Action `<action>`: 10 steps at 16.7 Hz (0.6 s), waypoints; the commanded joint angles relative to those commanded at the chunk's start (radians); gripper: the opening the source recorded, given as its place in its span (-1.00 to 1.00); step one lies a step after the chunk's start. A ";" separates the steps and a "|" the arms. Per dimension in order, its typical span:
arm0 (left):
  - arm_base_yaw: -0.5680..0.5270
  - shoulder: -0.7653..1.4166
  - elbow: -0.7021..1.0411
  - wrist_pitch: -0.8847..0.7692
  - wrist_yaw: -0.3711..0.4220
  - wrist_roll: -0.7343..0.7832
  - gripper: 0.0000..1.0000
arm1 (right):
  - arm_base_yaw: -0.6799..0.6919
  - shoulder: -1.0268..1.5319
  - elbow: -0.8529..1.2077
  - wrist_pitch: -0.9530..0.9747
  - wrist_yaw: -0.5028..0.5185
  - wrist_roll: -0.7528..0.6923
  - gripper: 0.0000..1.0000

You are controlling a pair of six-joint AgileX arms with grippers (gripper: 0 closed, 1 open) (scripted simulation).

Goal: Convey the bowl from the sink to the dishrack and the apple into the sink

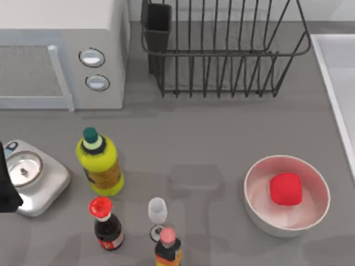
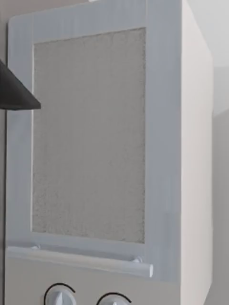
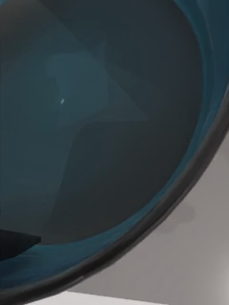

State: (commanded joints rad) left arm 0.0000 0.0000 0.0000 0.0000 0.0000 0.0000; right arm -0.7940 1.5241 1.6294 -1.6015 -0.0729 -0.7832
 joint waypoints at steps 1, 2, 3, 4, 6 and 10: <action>0.000 0.000 0.000 0.000 0.000 0.000 1.00 | 0.000 -0.001 0.000 0.000 0.000 0.000 -1.00; 0.000 0.000 0.000 0.000 0.000 0.000 1.00 | 0.000 -0.001 0.000 0.000 0.000 0.000 -1.00; 0.000 0.000 0.000 0.000 0.000 0.000 1.00 | 0.000 -0.001 0.000 0.000 0.000 0.000 -1.00; 0.000 0.000 0.000 0.000 0.000 0.000 1.00 | 0.005 0.002 0.003 0.001 0.000 0.002 -1.00; 0.000 0.000 0.000 0.000 0.000 0.000 1.00 | 0.015 0.004 0.004 0.011 0.006 0.010 -1.00; 0.000 0.000 0.000 0.000 0.000 0.000 1.00 | 0.161 0.025 0.022 0.142 0.089 0.104 -1.00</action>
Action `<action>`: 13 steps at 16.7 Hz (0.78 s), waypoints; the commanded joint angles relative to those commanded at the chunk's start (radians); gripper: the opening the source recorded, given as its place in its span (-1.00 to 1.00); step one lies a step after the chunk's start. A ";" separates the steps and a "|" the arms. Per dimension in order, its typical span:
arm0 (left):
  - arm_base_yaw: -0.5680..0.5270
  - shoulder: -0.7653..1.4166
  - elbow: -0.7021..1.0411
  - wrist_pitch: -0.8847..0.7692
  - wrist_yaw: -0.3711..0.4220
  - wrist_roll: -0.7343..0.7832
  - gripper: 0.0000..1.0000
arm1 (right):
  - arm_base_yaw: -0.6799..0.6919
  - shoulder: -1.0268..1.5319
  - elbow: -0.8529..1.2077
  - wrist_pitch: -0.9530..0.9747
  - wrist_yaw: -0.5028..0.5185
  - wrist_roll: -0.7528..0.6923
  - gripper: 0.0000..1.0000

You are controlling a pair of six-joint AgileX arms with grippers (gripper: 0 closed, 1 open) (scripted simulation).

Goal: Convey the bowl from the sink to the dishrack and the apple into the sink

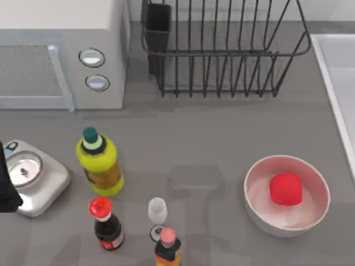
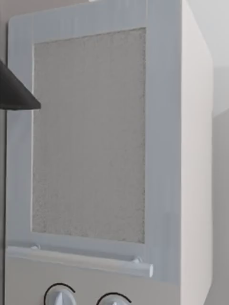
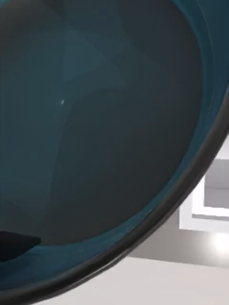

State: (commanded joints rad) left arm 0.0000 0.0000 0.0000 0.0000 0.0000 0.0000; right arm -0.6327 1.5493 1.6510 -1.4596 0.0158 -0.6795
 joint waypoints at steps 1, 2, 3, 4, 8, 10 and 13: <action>0.000 0.000 0.000 0.000 0.000 0.000 1.00 | 0.061 0.009 0.006 0.054 0.033 0.035 -1.00; 0.000 0.000 0.000 0.000 0.000 0.000 1.00 | 0.129 0.018 0.013 0.115 0.069 0.074 -1.00; 0.000 0.000 0.000 0.000 0.000 0.000 1.00 | 0.204 0.028 0.020 0.183 0.109 0.115 -1.00; 0.000 0.000 0.000 0.000 0.000 0.000 1.00 | 0.285 0.037 0.026 0.256 0.152 0.158 -1.00; 0.000 0.000 0.000 0.000 0.000 0.000 1.00 | 0.647 0.072 0.040 0.589 0.337 0.337 -1.00; 0.000 0.000 0.000 0.000 0.000 0.000 1.00 | 0.832 0.086 0.042 0.767 0.433 0.422 -1.00; 0.000 0.000 0.000 0.000 0.000 0.000 1.00 | 1.084 0.102 0.036 1.023 0.570 0.534 -1.00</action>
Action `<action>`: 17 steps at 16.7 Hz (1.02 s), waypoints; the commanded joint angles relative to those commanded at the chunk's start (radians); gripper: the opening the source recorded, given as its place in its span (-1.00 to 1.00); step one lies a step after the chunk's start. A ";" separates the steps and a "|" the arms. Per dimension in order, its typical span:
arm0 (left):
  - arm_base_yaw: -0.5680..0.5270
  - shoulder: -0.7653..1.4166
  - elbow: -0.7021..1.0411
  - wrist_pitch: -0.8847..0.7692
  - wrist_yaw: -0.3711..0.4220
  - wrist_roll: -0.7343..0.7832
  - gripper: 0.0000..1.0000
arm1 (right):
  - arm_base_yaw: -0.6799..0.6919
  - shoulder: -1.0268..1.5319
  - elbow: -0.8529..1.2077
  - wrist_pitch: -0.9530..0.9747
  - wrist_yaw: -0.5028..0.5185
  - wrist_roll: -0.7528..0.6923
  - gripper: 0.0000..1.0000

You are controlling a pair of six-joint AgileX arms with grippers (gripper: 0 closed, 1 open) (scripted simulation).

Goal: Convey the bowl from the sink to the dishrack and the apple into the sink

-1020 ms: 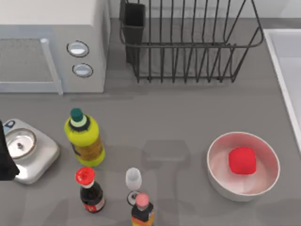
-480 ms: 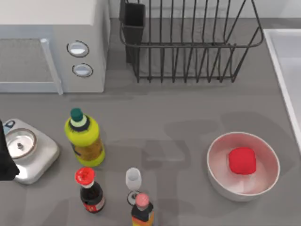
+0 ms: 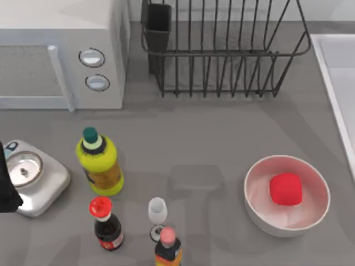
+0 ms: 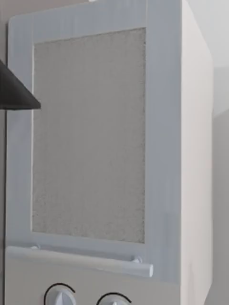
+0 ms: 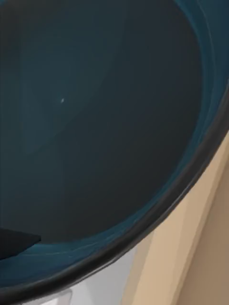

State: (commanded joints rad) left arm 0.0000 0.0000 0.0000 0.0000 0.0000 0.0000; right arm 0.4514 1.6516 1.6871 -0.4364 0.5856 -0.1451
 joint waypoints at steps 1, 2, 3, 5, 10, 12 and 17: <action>0.000 0.000 0.000 0.000 0.000 0.000 1.00 | 0.072 0.003 -0.004 0.078 0.042 0.032 -1.00; 0.000 0.000 0.000 0.000 0.000 0.000 1.00 | 0.137 0.006 -0.009 0.150 0.081 0.062 -1.00; 0.000 0.000 0.000 0.000 0.000 0.000 1.00 | 0.193 0.008 -0.014 0.216 0.116 0.088 -1.00; 0.000 0.000 0.000 0.000 0.000 0.000 1.00 | 0.278 0.010 -0.023 0.326 0.177 0.130 -1.00; 0.000 0.000 0.000 0.000 0.000 0.000 1.00 | 0.344 0.014 -0.033 0.431 0.237 0.168 -1.00; 0.000 0.000 0.000 0.000 0.000 0.000 1.00 | 0.344 0.014 -0.033 0.431 0.237 0.168 -1.00; 0.000 0.000 0.000 0.000 0.000 0.000 1.00 | 0.325 0.057 -0.060 0.499 0.218 0.170 -1.00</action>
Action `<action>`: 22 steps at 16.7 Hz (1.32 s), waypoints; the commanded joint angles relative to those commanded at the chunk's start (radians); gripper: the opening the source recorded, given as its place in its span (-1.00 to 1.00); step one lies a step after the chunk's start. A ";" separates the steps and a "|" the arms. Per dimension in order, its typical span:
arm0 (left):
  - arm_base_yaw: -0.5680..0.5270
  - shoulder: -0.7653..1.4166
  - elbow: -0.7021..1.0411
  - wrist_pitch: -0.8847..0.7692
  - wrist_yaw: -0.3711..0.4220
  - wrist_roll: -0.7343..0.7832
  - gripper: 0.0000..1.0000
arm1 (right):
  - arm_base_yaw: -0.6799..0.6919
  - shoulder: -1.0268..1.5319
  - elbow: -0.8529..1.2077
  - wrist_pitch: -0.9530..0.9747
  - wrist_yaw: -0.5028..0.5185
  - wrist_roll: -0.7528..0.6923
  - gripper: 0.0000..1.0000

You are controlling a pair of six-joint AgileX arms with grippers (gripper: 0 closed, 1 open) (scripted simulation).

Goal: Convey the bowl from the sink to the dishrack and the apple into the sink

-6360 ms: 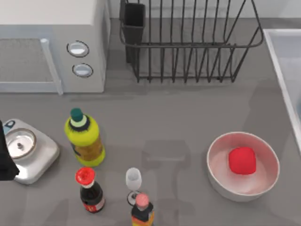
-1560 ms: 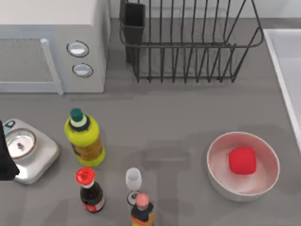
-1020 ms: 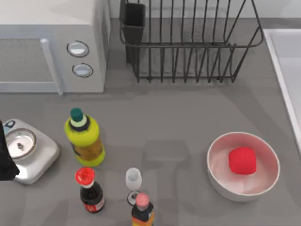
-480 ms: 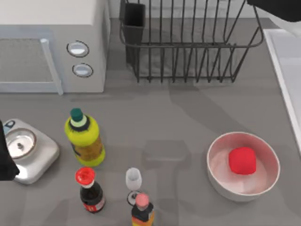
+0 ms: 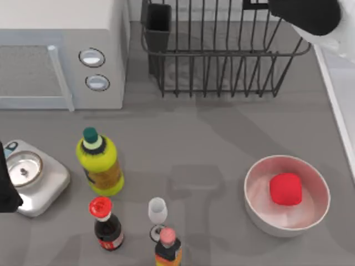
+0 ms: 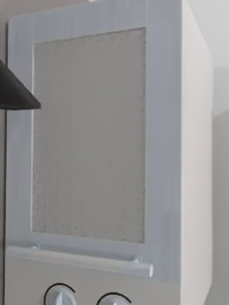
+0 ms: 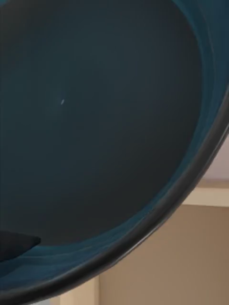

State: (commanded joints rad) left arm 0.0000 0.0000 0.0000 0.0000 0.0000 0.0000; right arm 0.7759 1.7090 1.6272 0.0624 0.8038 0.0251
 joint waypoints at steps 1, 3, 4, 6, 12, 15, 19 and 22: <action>0.000 0.000 0.000 0.000 0.000 0.000 1.00 | -0.009 0.027 -0.018 0.044 -0.009 0.000 -1.00; 0.000 0.000 0.000 0.000 0.000 0.000 1.00 | -0.031 0.089 -0.064 0.163 -0.033 0.000 -1.00; 0.000 0.000 0.000 0.000 0.000 0.000 1.00 | -0.044 0.124 -0.091 0.233 -0.046 0.000 -1.00; 0.000 0.000 0.000 0.000 0.000 0.000 1.00 | -0.073 0.194 -0.151 0.378 -0.074 -0.002 -1.00; 0.000 0.000 0.000 0.000 0.000 0.000 1.00 | -0.142 0.332 -0.290 0.633 -0.137 -0.007 -1.00; 0.000 0.000 0.000 0.000 0.000 0.000 1.00 | -0.144 0.336 -0.294 0.638 -0.139 -0.007 -1.00; 0.000 0.000 0.000 0.000 0.000 0.000 1.00 | -0.144 0.336 -0.294 0.638 -0.139 -0.007 -0.55; 0.000 0.000 0.000 0.000 0.000 0.000 1.00 | -0.144 0.336 -0.294 0.638 -0.139 -0.007 -0.10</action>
State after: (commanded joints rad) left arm 0.0000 0.0000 0.0000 0.0000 0.0000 0.0000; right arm 0.6320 2.0445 1.3330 0.7008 0.6651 0.0178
